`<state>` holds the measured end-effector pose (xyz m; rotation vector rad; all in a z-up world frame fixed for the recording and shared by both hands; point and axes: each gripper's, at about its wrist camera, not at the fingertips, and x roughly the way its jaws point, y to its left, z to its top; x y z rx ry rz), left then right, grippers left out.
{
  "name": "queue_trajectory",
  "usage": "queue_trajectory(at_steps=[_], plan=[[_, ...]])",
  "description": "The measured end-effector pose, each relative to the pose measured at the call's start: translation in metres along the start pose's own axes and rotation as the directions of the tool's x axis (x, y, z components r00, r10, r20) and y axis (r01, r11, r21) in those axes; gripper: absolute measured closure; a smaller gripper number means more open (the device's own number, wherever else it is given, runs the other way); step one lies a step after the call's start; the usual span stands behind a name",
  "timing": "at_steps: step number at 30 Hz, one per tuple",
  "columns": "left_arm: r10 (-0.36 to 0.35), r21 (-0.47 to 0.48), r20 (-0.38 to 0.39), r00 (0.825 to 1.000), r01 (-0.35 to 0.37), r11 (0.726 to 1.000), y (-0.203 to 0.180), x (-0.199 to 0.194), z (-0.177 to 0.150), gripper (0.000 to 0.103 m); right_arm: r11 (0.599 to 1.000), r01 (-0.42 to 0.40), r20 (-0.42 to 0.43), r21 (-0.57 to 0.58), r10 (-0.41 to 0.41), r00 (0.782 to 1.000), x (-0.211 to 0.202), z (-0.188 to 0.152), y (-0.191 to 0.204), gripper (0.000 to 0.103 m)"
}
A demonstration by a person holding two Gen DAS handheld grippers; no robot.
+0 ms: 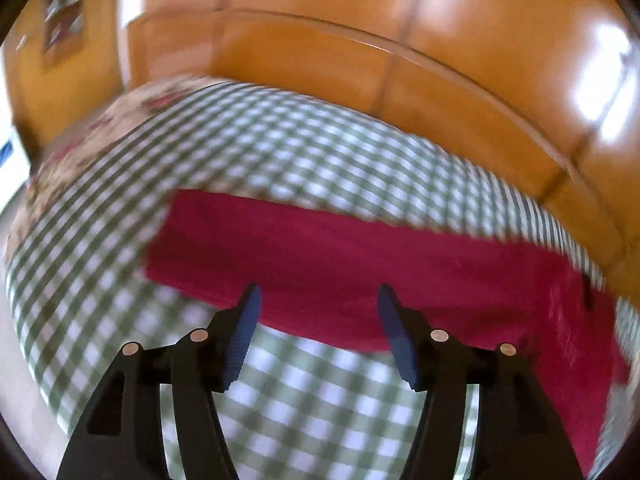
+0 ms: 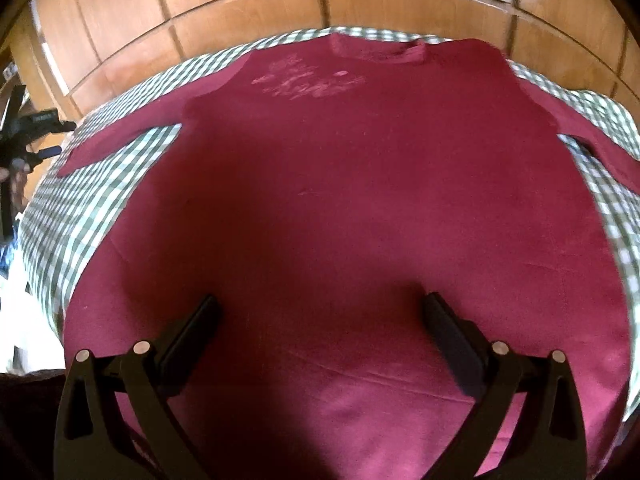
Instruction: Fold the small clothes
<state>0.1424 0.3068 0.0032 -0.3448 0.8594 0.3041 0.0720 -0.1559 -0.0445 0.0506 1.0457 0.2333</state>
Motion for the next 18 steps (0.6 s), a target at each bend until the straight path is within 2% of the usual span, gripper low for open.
queue_trajectory(at_steps=[3,4,5,7,8,10,11,12,14,15,18], plan=[[-0.023,0.062,-0.016,1.000,0.024,0.998,-0.041,0.014,0.000,0.044,0.995,0.040,0.025,0.090,-0.042,0.999,-0.019,-0.006,-0.034,0.003],[-0.030,0.065,-0.019,0.999,0.031,0.997,-0.047,0.017,0.001,0.039,0.991,0.067,0.028,0.118,-0.071,0.997,-0.025,-0.011,-0.047,0.003],[-0.017,0.078,-0.031,0.999,0.020,0.997,-0.059,0.024,0.001,0.029,0.987,0.086,0.025,0.139,-0.091,0.996,-0.029,-0.015,-0.056,0.003],[0.034,0.087,-0.062,0.998,-0.029,0.996,-0.069,0.042,0.002,0.029,0.972,0.123,-0.015,0.201,-0.123,0.992,-0.036,-0.033,-0.081,0.002],[0.031,0.077,-0.096,0.995,-0.024,0.997,-0.075,0.048,0.000,0.031,0.965,0.135,-0.045,0.224,-0.128,0.991,-0.036,-0.043,-0.091,0.002],[-0.035,0.034,-0.137,0.990,0.040,0.999,-0.091,0.045,-0.010,0.032,0.957,0.155,-0.067,0.245,-0.143,0.988,-0.040,-0.062,-0.102,0.002],[-0.092,0.050,-0.129,0.987,0.100,0.994,-0.107,0.036,-0.016,0.032,0.955,0.156,-0.068,0.253,-0.143,0.987,-0.043,-0.070,-0.106,0.002],[-0.110,0.076,-0.120,0.987,0.120,0.990,-0.118,0.030,-0.022,0.032,0.953,0.151,-0.068,0.264,-0.138,0.988,-0.045,-0.075,-0.108,0.002],[-0.157,0.172,-0.104,0.982,0.173,0.970,-0.159,0.010,-0.044,0.032,0.951,0.139,-0.065,0.277,-0.126,0.990,-0.049,-0.078,-0.110,0.002],[-0.198,0.206,-0.108,0.974,0.217,0.954,-0.178,0.000,-0.057,0.032,0.951,0.137,-0.063,0.278,-0.124,0.990,-0.049,-0.075,-0.109,0.002],[-0.275,0.252,-0.119,0.954,0.297,0.921,-0.220,-0.017,-0.093,0.031,0.950,0.112,-0.028,0.293,-0.109,0.994,-0.057,-0.068,-0.108,0.002]])
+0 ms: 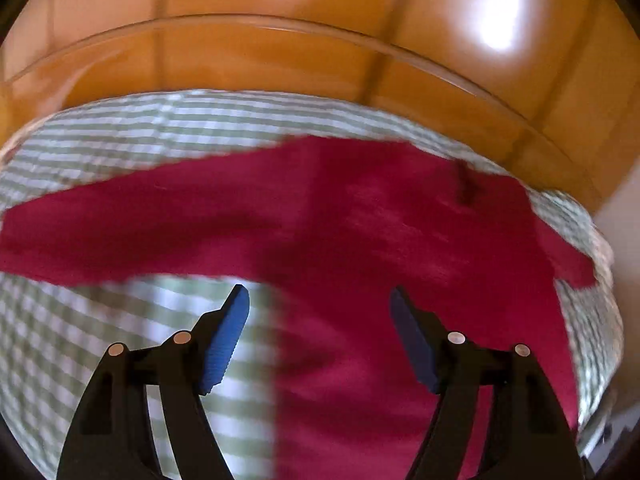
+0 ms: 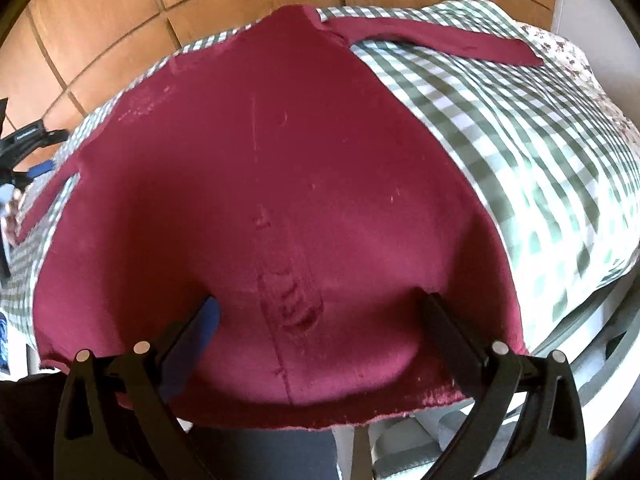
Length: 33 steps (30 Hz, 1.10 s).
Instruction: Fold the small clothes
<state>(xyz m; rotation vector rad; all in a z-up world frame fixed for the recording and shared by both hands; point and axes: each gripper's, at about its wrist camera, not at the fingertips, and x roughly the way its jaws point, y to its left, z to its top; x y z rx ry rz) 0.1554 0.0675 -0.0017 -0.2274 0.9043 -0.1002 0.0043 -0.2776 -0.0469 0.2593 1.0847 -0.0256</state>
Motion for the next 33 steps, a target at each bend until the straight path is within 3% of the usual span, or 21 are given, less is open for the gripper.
queue_trajectory(at_steps=[7,10,12,16,20,28,33], plan=[[-0.023,0.039,-0.080,0.997,0.026,0.999,-0.058,0.027,-0.054,0.031,0.999,-0.032,0.087,0.043,0.028,0.996,-0.020,0.006,-0.011,0.003],[0.028,0.123,-0.045,0.999,-0.022,0.992,-0.068,0.029,-0.069,0.031,0.996,-0.035,0.091,0.081,0.028,0.995,-0.021,0.007,-0.018,0.014],[0.043,0.181,-0.021,0.999,-0.039,0.983,-0.069,0.028,-0.077,0.031,0.992,-0.036,0.096,0.118,0.025,0.995,-0.022,0.010,-0.028,0.028],[0.030,0.225,0.006,1.000,-0.031,0.974,-0.066,0.031,-0.084,0.026,0.972,-0.083,0.108,0.218,0.061,0.992,-0.026,0.020,-0.058,0.034],[0.000,0.217,0.010,1.000,-0.002,0.976,-0.064,0.035,-0.086,0.024,0.939,-0.118,0.139,0.324,0.076,0.987,-0.026,0.046,-0.097,0.037],[-0.023,0.212,0.012,1.000,0.020,0.977,-0.063,0.036,-0.088,0.020,0.845,-0.123,0.185,0.520,0.029,0.982,0.020,0.144,-0.192,0.040],[-0.017,0.230,0.004,1.000,0.016,0.973,-0.066,0.040,-0.089,0.015,0.732,-0.091,0.183,0.675,-0.047,0.982,0.056,0.200,-0.260,0.044]])
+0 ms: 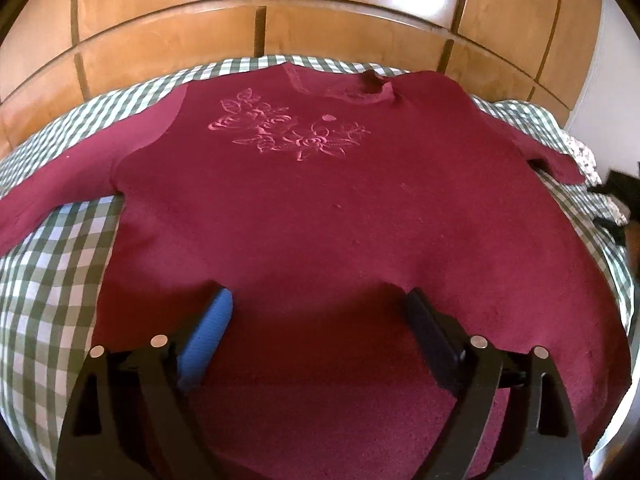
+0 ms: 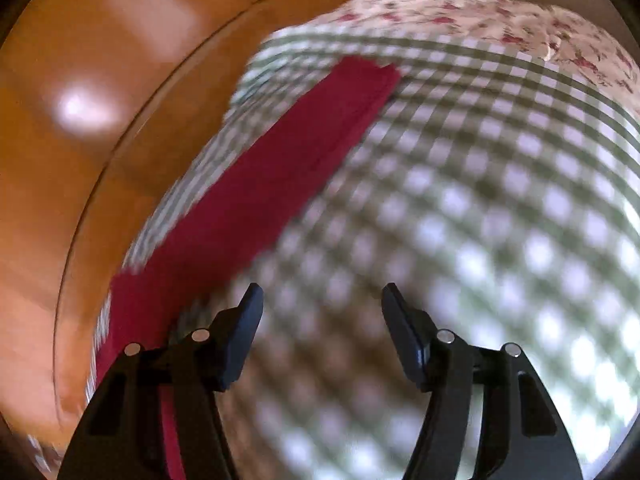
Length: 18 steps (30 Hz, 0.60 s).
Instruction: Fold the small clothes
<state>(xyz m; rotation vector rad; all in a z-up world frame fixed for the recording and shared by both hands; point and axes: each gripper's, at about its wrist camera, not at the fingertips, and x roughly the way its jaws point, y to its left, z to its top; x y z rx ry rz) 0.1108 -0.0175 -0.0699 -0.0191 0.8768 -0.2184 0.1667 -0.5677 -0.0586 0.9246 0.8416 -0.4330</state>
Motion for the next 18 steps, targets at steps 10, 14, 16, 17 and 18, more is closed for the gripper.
queue_trajectory(at_steps=[10,14,16,17,18], plan=[[-0.003,0.007,-0.021,1.000,0.003,1.000,-0.001,0.005,0.002,0.010,0.992,0.105,0.045,0.064,-0.108,0.993,0.053,0.085,0.001,0.096],[-0.005,0.007,-0.023,1.000,0.006,1.000,0.000,0.006,0.002,0.010,0.970,0.226,0.213,-0.089,-0.203,0.956,0.010,0.080,0.009,0.098],[-0.006,0.007,-0.021,1.000,0.006,1.000,0.001,0.006,0.002,0.009,0.958,0.280,0.227,-0.062,-0.259,0.939,0.000,0.079,-0.012,0.098],[-0.007,0.008,-0.020,1.000,0.007,1.000,0.001,0.006,0.002,0.009,0.959,0.279,0.182,-0.042,-0.267,0.946,0.004,0.077,-0.025,0.098],[-0.009,0.010,-0.020,1.000,0.009,1.000,0.001,0.006,0.001,0.008,0.962,0.269,0.139,-0.034,-0.262,0.955,0.009,0.075,-0.034,0.098]])
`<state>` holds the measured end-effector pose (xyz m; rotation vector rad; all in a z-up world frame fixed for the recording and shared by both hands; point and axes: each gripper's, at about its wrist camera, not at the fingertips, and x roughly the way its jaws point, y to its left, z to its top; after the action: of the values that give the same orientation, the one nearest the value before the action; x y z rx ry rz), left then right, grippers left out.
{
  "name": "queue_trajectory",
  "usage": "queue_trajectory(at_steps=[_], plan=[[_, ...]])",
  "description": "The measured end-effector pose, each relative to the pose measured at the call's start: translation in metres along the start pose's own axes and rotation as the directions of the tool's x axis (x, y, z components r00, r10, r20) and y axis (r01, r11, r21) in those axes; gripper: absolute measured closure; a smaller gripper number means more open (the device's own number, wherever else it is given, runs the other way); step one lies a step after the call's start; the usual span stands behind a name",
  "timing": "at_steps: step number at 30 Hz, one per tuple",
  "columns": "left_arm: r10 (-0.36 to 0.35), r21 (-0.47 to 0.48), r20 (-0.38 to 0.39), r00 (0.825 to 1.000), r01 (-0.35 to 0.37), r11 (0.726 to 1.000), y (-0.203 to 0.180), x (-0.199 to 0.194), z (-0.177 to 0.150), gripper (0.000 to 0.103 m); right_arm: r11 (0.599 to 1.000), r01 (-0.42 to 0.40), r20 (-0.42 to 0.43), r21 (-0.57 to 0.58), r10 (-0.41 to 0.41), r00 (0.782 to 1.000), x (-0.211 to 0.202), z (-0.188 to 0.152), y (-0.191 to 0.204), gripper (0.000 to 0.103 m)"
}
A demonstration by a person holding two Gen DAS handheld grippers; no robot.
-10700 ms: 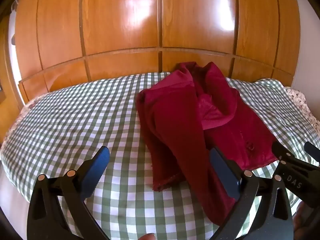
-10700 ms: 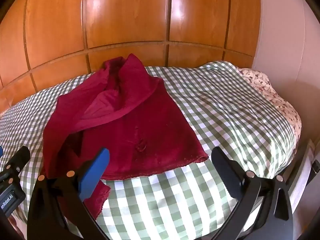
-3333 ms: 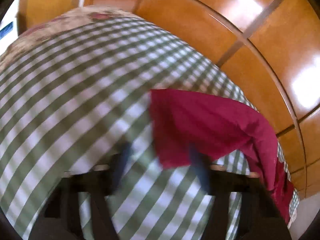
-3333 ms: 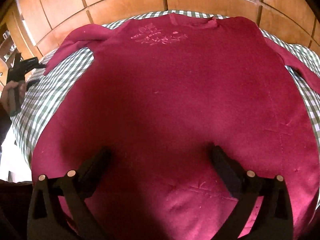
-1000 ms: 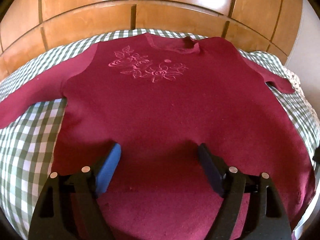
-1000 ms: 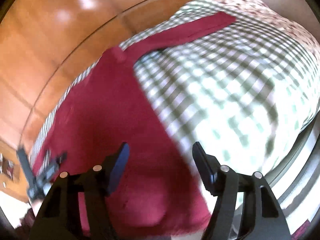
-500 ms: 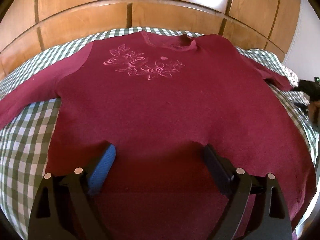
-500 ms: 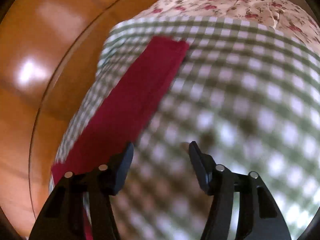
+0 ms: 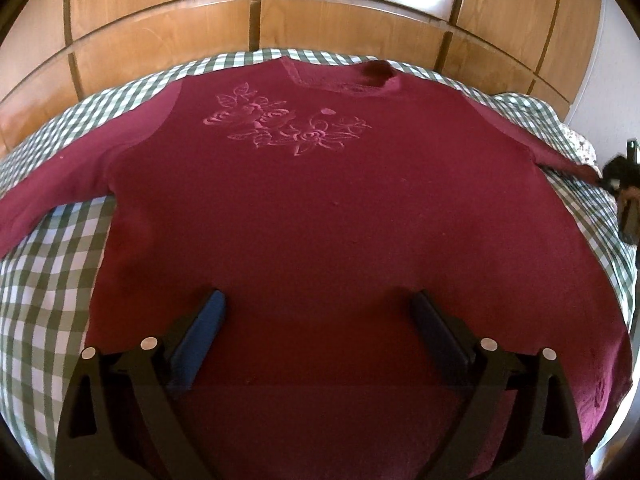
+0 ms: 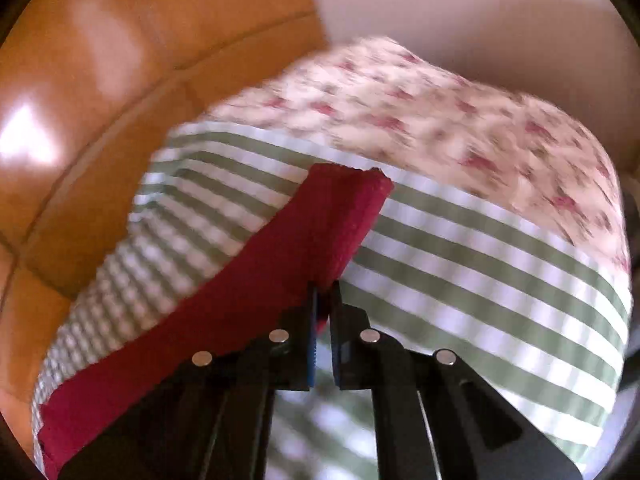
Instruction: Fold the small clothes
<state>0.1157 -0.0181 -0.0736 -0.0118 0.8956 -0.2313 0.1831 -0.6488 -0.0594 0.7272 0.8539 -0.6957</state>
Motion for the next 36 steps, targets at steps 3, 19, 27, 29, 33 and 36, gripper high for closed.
queue_trajectory(at_steps=[3,19,27,29,33,36], plan=[[-0.008,0.003,-0.002,1.000,0.008,1.000,0.001,0.000,0.000,0.007,0.997,-0.059,-0.004,0.055,0.060,0.998,-0.009,-0.018,-0.011,0.076],[0.026,-0.021,-0.023,0.999,-0.026,0.999,0.037,-0.065,-0.030,0.007,0.769,-0.473,-0.415,-0.431,0.296,0.860,-0.147,-0.256,0.048,0.032],[-0.047,-0.071,-0.105,0.993,0.040,0.997,0.083,-0.095,-0.074,0.026,0.740,-0.438,-0.455,-0.510,0.200,0.868,-0.179,-0.305,0.011,0.087],[-0.078,-0.040,-0.101,0.992,0.074,0.996,0.080,-0.098,-0.079,0.074,0.740,-0.449,-0.449,-0.500,0.221,0.866,-0.189,-0.307,0.010,0.094],[-0.098,0.013,-0.088,0.991,0.100,0.995,0.078,-0.112,-0.078,0.094,0.711,-0.495,-0.434,-0.500,0.289,0.853,-0.215,-0.305,0.005,0.096],[-0.090,0.016,-0.103,0.991,0.092,0.996,0.085,-0.116,-0.085,0.094,0.702,-0.478,-0.451,-0.528,0.246,0.858,-0.217,-0.315,-0.005,0.096]])
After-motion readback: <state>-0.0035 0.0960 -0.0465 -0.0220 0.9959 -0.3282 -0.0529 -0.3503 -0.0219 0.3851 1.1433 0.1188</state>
